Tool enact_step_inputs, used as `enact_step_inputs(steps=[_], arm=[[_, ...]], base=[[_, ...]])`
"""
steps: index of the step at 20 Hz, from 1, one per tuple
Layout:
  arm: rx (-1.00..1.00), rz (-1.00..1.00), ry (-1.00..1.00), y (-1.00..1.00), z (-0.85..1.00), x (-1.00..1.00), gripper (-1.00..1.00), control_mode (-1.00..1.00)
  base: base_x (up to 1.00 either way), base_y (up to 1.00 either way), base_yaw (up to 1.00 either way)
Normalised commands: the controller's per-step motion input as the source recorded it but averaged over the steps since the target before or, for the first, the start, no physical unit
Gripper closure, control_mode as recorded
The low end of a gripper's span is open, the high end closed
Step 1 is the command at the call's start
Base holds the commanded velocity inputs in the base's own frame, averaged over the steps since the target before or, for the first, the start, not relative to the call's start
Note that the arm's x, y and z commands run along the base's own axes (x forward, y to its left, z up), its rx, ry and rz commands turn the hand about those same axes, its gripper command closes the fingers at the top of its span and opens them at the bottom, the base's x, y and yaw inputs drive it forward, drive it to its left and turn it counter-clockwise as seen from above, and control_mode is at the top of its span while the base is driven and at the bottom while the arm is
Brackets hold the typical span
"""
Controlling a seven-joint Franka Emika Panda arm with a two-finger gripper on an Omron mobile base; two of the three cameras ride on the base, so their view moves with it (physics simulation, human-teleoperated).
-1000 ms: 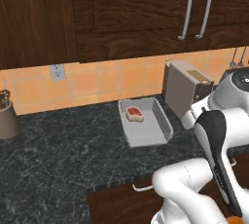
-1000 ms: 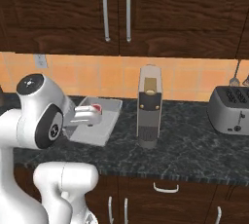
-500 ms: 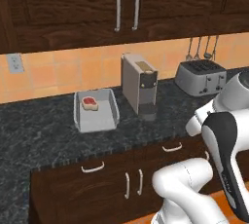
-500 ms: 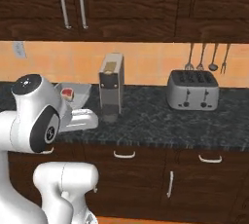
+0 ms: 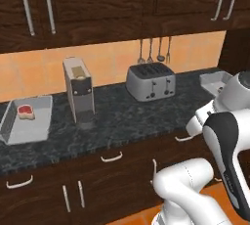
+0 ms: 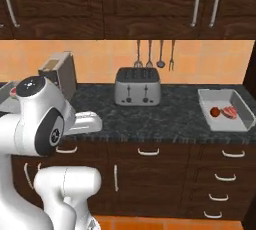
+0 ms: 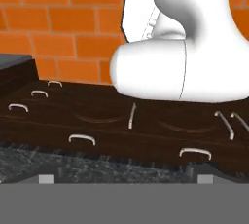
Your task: Place one tomato and one steak in each tupperware on the nearby counter, to pack two identical lunches.
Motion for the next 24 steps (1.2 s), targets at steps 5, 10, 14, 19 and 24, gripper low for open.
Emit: enact_step_inputs(steps=[5,10,14,19,24], arm=[[0.0,0.0,0.0,0.0,0.0,0.0,-1.0,1.0],[0.0,0.0,0.0,0.0,0.0,0.0,-1.0,1.0],[0.0,0.0,0.0,0.0,0.0,0.0,-1.0,1.0],[0.0,0.0,0.0,0.0,0.0,0.0,-1.0,1.0],[0.0,0.0,0.0,0.0,0.0,0.0,-1.0,1.0]], base=[[-1.0,-1.0,-0.04],[-0.33,-1.0,-0.05],[0.0,-1.0,-0.06],[0.01,-1.0,-0.1],[0.09,-1.0,-0.14]])
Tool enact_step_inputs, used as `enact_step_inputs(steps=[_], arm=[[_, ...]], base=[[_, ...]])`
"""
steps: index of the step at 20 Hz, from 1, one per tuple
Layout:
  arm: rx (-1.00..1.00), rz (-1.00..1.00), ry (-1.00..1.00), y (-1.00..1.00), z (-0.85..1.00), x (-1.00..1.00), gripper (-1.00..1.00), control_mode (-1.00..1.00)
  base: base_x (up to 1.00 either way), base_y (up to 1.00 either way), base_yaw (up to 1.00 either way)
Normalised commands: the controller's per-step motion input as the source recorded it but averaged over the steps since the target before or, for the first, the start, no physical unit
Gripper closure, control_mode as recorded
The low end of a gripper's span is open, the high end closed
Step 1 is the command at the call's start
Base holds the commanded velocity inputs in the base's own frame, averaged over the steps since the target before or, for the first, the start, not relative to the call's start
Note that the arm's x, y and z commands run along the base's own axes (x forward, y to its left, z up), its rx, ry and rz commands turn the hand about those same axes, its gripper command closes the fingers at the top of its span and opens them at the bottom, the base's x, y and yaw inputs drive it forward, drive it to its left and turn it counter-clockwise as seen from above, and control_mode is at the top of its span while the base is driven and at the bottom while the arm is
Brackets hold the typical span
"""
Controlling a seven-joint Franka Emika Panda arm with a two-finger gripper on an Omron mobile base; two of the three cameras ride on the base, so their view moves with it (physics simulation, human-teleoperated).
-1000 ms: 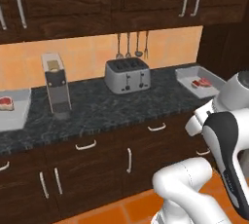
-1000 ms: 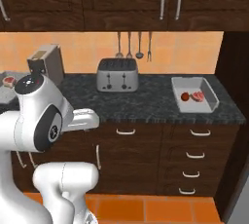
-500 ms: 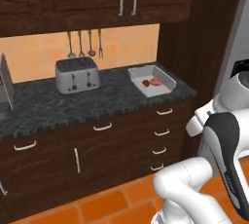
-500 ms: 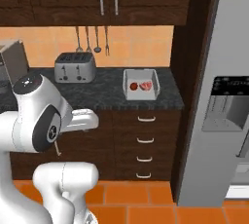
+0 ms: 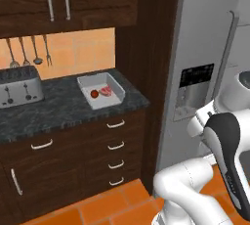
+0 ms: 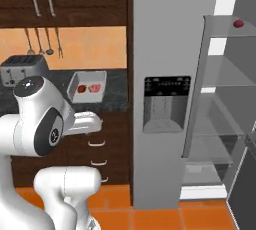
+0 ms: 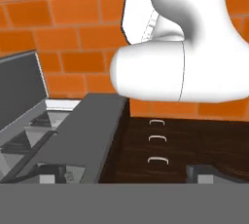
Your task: Place one tomato and one steak in each tupperware on the nearby counter, to pack two identical lunches.
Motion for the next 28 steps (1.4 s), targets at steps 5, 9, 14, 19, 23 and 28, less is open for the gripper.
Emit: enact_step_inputs(steps=[5,9,14,19,23,28], arm=[[0.0,0.0,0.0,0.0,0.0,0.0,-1.0,1.0],[0.0,0.0,0.0,0.0,0.0,0.0,-1.0,1.0],[0.0,0.0,0.0,0.0,0.0,0.0,-1.0,1.0],[0.0,0.0,0.0,0.0,0.0,0.0,-1.0,1.0],[0.0,0.0,0.0,0.0,0.0,0.0,-1.0,1.0],[0.0,0.0,0.0,0.0,0.0,0.0,-1.0,1.0]], base=[[0.17,-1.0,-0.13],[0.31,-1.0,-0.1],[0.43,-0.97,-0.04],[0.6,-0.44,0.0],[0.76,0.02,0.04],[0.65,-0.39,0.07]])
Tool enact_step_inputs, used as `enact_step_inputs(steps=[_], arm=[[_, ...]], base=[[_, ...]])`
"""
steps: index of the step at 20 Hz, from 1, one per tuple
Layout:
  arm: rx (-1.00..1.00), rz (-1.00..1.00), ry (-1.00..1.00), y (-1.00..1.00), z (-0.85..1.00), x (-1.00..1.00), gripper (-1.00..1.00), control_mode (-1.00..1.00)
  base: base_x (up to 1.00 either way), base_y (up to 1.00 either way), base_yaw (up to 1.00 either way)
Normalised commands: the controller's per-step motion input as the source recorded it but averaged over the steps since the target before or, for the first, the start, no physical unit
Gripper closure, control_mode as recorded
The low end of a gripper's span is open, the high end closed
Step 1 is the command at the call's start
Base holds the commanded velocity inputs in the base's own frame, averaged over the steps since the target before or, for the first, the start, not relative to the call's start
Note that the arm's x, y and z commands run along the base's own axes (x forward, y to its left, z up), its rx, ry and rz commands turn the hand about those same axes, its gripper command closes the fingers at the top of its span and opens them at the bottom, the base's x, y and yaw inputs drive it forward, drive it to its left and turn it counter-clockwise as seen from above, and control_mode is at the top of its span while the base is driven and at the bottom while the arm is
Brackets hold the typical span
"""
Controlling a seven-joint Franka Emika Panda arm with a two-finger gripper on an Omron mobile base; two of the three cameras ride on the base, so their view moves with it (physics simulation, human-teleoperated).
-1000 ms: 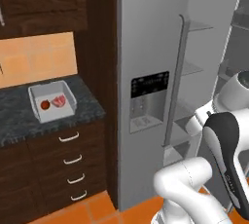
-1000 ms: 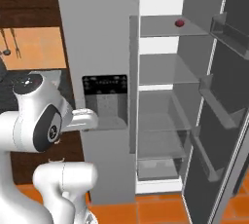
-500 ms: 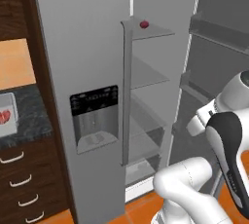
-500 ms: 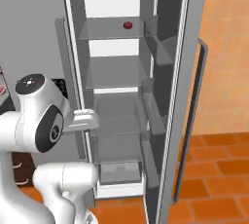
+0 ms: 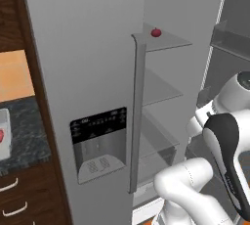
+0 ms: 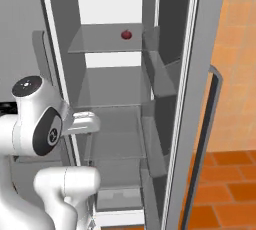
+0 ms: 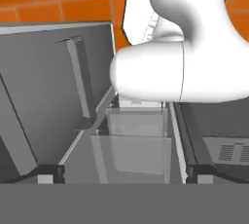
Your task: Place one tomato and one steak in each tupperware on the nearby counter, to pack two identical lunches.
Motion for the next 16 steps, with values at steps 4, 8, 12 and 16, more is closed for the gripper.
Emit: enact_step_inputs(steps=[4,8,12,16], arm=[[0.0,0.0,0.0,0.0,0.0,0.0,-1.0,1.0],[0.0,0.0,0.0,0.0,-0.06,0.07,-1.0,-1.0],[0.02,0.0,-0.23,0.1,0.08,0.35,-1.0,-1.0],[0.02,-0.09,-0.41,0.39,0.74,0.3,-1.0,-1.0]], base=[[0.55,-0.6,0.12],[0.28,-0.03,0.07],[0.0,0.0,0.0],[0.0,0.0,0.0]])
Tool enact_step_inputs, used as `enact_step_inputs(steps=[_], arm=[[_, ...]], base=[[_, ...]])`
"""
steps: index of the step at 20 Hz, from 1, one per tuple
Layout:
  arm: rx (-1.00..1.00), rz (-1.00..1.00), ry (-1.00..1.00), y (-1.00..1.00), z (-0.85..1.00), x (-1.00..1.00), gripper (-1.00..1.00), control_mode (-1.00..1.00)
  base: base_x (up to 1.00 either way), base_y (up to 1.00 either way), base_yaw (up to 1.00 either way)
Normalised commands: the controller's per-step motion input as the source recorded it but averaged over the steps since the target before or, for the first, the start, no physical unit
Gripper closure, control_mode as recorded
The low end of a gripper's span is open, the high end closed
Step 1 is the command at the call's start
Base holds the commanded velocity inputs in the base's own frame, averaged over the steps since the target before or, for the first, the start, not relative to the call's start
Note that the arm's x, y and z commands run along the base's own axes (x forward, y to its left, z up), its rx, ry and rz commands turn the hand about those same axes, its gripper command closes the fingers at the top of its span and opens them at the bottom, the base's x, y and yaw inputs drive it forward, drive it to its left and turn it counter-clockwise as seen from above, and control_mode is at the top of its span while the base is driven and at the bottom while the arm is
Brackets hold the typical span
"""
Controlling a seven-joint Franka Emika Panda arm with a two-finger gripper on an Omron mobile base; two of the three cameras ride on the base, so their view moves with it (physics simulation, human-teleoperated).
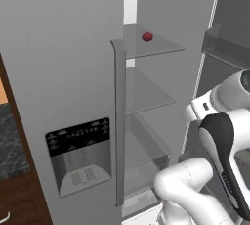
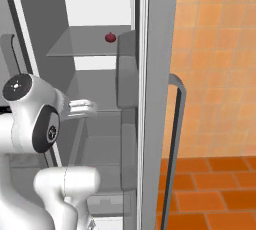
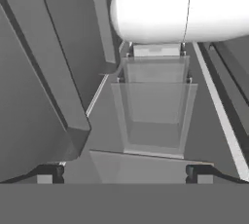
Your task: Place one tomato and one steak in each tupperware on the nearby counter, to pack two identical lunches.
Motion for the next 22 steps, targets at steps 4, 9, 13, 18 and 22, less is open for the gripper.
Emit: enact_step_inputs(steps=[4,9,13,18,22], arm=[[0.17,-0.17,-0.21,0.48,0.92,0.13,-1.0,-1.0],[0.25,-0.08,-0.06,0.06,0.94,0.16,-1.0,-1.0],[0.07,0.0,-0.09,0.01,0.41,0.25,-1.0,-1.0],[0.01,0.0,0.04,0.19,0.27,0.82,-1.0,-1.0],[0.0,-0.01,0.08,0.06,0.13,1.0,-1.0,-1.0]], base=[[0.0,0.0,0.0],[0.0,0.0,0.0],[0.0,0.0,0.0],[0.0,0.0,0.0],[0.0,0.0,0.0]])
